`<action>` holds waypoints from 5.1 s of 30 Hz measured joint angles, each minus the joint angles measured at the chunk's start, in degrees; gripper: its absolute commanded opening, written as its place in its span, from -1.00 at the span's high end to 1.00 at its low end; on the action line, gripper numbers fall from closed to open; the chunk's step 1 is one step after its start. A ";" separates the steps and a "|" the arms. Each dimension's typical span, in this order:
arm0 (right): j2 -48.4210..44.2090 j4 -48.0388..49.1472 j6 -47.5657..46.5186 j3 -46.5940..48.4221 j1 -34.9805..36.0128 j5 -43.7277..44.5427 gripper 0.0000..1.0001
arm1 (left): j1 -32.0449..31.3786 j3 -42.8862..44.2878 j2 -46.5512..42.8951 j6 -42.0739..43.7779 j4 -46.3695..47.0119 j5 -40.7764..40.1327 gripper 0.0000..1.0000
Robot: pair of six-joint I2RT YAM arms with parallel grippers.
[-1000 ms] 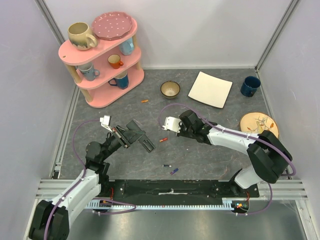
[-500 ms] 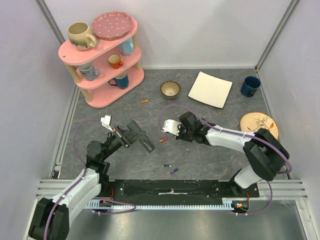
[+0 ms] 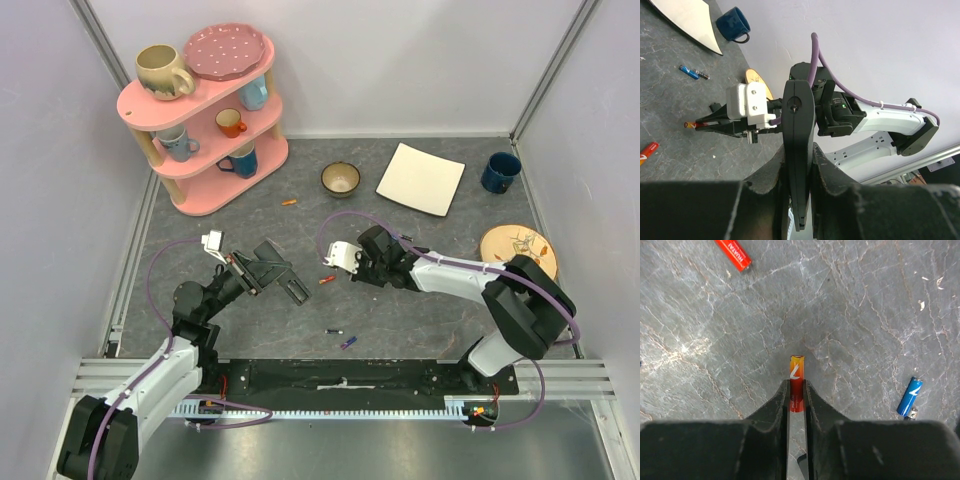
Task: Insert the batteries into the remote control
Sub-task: Adjust the battery at the center of the board.
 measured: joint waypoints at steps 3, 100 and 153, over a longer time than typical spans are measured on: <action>0.15 -0.02 0.33 -0.52 0.00 0.04 0.35 | 0.00 0.00 0.00 0.00 0.00 0.00 0.96; 10.69 -17.20 98.99 10.62 10.78 38.84 -0.10 | 0.00 -0.04 -0.42 0.02 -3.04 -0.02 0.96; 4.44 -7.82 14.43 6.25 8.81 6.05 0.27 | -0.61 -0.07 -1.55 0.04 -3.06 -0.02 0.96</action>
